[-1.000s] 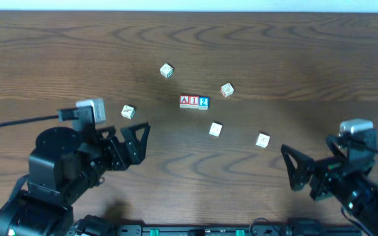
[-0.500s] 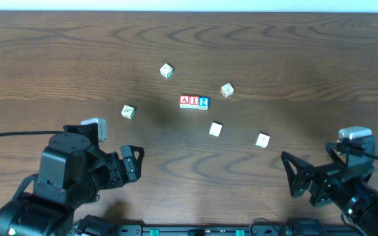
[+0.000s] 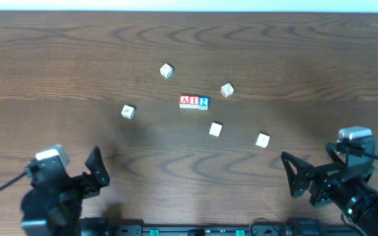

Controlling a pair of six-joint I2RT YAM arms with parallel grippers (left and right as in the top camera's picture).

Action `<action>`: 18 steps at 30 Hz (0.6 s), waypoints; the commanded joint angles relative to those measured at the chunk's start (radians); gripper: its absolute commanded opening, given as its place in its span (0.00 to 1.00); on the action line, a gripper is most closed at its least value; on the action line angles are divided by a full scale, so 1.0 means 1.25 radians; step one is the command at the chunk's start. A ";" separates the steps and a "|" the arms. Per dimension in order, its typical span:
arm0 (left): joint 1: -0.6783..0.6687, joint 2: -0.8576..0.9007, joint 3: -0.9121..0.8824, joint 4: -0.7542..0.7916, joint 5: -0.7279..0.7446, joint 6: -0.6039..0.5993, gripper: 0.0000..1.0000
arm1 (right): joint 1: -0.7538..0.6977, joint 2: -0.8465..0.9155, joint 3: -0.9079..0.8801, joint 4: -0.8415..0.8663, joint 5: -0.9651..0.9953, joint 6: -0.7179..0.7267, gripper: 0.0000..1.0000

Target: Spell out Ai2

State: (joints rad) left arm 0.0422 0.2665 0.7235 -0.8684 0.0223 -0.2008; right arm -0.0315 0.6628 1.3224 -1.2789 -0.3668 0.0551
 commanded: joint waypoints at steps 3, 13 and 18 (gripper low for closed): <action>0.019 -0.110 -0.176 0.043 -0.015 0.045 0.95 | 0.000 -0.002 -0.001 0.000 -0.001 -0.013 0.99; 0.026 -0.186 -0.359 0.113 -0.021 0.029 0.96 | 0.000 -0.002 -0.001 0.000 -0.001 -0.013 0.99; 0.026 -0.211 -0.397 0.115 -0.021 0.029 0.95 | 0.000 -0.002 -0.001 0.000 -0.001 -0.013 0.99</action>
State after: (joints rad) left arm 0.0696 0.0227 0.2405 -0.7311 0.0147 -0.1753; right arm -0.0315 0.6628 1.3216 -1.2789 -0.3664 0.0551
